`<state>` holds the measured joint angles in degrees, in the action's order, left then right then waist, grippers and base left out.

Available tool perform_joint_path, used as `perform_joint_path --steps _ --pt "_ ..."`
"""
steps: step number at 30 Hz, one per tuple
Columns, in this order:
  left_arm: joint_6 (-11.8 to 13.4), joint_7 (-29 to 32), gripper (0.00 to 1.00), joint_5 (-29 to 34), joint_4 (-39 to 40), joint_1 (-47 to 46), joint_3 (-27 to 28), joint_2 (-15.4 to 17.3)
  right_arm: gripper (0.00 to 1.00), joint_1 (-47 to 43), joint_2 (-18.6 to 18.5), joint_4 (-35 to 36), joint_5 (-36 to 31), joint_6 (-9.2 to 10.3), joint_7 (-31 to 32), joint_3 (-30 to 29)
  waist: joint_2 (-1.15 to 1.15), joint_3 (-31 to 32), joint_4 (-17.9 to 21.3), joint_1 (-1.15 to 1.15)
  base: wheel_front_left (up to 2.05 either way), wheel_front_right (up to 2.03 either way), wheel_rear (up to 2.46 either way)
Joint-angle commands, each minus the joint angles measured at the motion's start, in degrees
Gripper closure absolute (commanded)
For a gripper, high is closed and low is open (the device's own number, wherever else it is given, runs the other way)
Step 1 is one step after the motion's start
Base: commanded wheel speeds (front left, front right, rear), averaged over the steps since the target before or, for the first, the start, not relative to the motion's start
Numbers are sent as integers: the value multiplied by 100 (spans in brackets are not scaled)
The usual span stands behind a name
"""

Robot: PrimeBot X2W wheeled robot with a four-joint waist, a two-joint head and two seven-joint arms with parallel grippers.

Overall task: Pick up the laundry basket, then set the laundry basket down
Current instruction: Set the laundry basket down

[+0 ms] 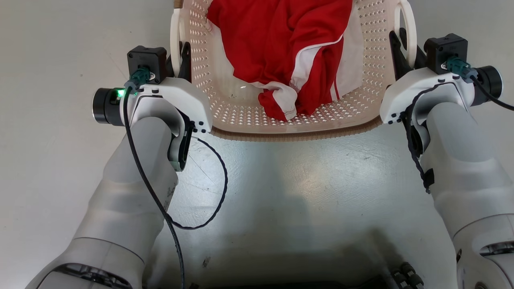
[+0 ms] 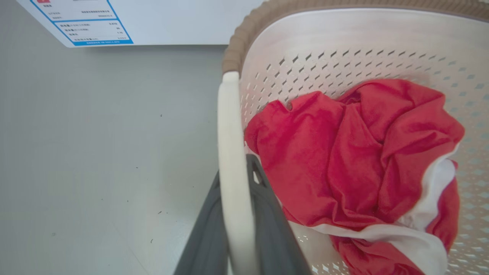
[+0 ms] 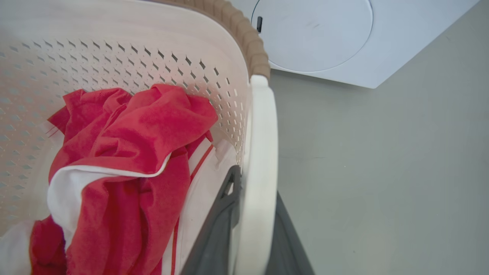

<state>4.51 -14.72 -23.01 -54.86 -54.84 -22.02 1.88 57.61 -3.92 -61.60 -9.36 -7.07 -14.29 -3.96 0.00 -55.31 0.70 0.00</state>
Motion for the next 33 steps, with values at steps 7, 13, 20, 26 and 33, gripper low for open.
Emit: perform_joint_path --steps 7,13,20,26,33 --pt "-101 -28 100 226 10 -37 161 105 100 -258 103 51 126 -42 -71 137 0 -3 10 0 0 0 0" --pt "-93 -28 100 212 -122 -48 193 101 100 -274 103 -56 232 -42 -69 143 0 -2 25 0 0 0 0" --pt "25 -28 0 70 -288 -43 112 100 0 -188 104 -129 220 -42 -69 84 0 0 36 0 0 0 0" --pt "156 -28 0 37 -301 -66 86 100 0 -224 104 20 258 -42 -70 60 0 18 45 0 0 0 0" --pt "216 -28 0 43 -360 -27 133 100 0 -314 104 135 344 -42 -70 40 0 134 56 0 0 0 0"
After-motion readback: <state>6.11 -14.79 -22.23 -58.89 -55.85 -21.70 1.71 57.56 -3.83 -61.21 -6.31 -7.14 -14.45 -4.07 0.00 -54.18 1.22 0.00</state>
